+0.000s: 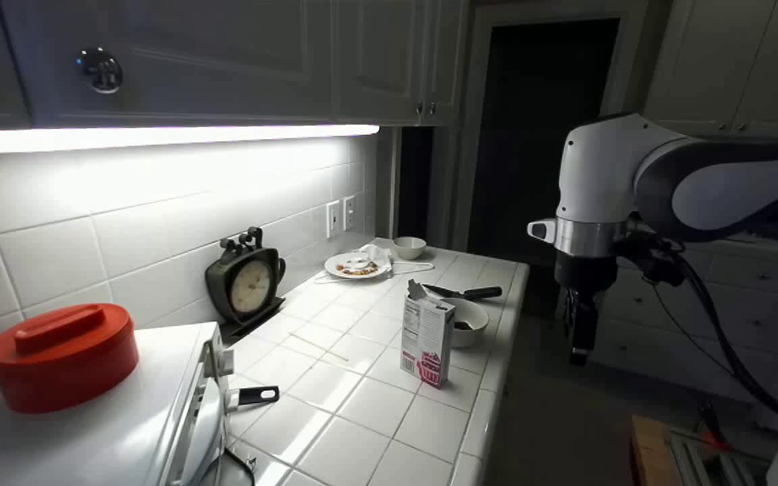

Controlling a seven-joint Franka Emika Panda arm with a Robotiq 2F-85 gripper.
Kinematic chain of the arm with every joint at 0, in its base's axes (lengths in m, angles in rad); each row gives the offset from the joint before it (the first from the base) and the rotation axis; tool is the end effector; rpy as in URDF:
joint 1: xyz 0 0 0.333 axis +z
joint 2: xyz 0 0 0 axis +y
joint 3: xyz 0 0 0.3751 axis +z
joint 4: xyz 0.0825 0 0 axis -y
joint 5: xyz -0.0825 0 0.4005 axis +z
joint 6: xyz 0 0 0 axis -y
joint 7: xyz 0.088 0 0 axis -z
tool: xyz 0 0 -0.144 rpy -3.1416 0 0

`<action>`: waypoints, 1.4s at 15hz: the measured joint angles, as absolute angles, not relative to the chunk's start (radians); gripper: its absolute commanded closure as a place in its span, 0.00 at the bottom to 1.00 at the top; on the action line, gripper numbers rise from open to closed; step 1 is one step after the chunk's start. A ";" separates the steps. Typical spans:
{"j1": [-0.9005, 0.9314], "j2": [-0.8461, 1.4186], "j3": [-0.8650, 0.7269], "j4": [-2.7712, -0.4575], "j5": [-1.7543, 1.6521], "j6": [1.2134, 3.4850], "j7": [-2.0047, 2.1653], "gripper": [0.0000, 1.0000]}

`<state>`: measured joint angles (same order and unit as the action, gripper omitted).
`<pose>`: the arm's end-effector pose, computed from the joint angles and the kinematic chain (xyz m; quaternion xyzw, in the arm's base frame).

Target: Pour some of the milk into the bowl

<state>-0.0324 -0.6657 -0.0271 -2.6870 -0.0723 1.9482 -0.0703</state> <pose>0.3061 -0.0254 0.4289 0.9988 0.0231 -0.0379 0.0224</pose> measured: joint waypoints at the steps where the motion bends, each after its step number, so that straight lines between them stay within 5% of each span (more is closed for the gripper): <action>1: -0.032 -0.666 -0.027 -2.687 -0.072 1.948 -0.070 0.00; 9: -0.032 -0.656 -0.026 -2.692 -0.071 2.003 -0.060 0.00; 21: -0.167 -0.271 0.128 -2.741 -0.168 2.903 0.258 0.00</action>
<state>-0.1674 -0.2710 0.1278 -2.7411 -0.1678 2.9027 0.2578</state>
